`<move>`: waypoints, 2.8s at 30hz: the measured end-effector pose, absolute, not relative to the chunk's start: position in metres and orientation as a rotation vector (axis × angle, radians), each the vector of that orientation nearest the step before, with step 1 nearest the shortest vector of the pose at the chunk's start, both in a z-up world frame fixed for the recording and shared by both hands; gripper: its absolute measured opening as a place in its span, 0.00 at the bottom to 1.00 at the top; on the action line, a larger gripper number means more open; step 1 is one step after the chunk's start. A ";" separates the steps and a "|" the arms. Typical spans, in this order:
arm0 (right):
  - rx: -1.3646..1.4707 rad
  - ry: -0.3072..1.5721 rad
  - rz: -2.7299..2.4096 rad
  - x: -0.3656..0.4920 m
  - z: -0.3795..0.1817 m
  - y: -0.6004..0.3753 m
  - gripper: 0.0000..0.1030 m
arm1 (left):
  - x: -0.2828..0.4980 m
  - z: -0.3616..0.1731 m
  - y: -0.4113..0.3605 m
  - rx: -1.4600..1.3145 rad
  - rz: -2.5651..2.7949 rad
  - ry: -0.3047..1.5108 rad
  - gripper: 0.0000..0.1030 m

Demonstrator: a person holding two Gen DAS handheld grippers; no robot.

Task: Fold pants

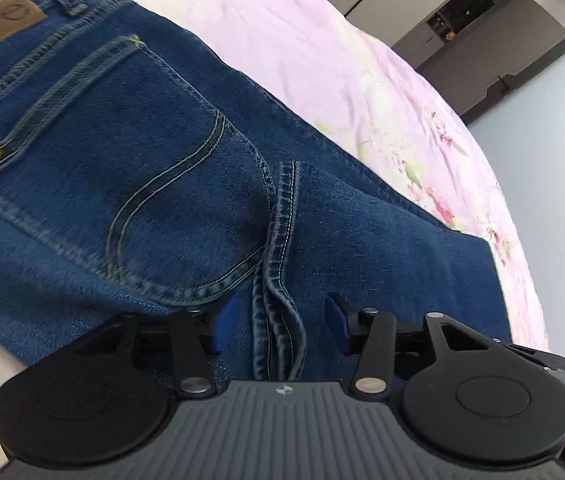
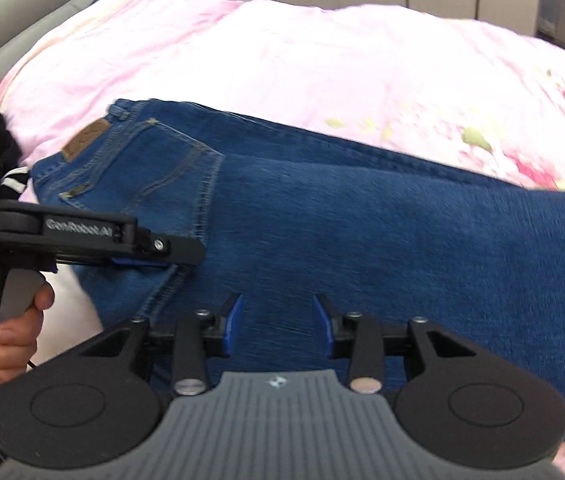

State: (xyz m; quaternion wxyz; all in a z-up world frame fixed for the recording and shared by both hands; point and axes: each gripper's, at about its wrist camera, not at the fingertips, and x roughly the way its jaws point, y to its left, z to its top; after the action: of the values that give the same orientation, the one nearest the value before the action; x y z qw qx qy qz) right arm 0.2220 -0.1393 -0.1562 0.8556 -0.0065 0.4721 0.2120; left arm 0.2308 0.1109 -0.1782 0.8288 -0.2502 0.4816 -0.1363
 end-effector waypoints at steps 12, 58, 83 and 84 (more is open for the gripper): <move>0.007 1.026 0.426 0.243 -0.192 -0.140 0.36 | 0.224 -0.183 0.078 -0.361 -0.253 0.946 0.21; 0.080 1.028 0.440 0.236 -0.188 -0.169 0.37 | 0.242 -0.183 0.107 -0.556 -0.347 1.015 0.14; 0.109 0.836 0.414 0.224 -0.108 -0.223 0.41 | 0.194 0.045 0.103 -0.157 -0.243 0.656 0.06; 0.109 0.834 0.411 0.225 -0.107 -0.224 0.41 | 0.198 0.049 0.113 -0.141 -0.232 0.672 0.06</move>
State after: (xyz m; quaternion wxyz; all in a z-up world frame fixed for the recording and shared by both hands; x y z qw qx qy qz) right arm 0.2248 -0.2244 -0.1066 0.8924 0.0527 0.4021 0.1980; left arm 0.1978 0.1127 0.0488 0.9350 -0.0692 0.3288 -0.1134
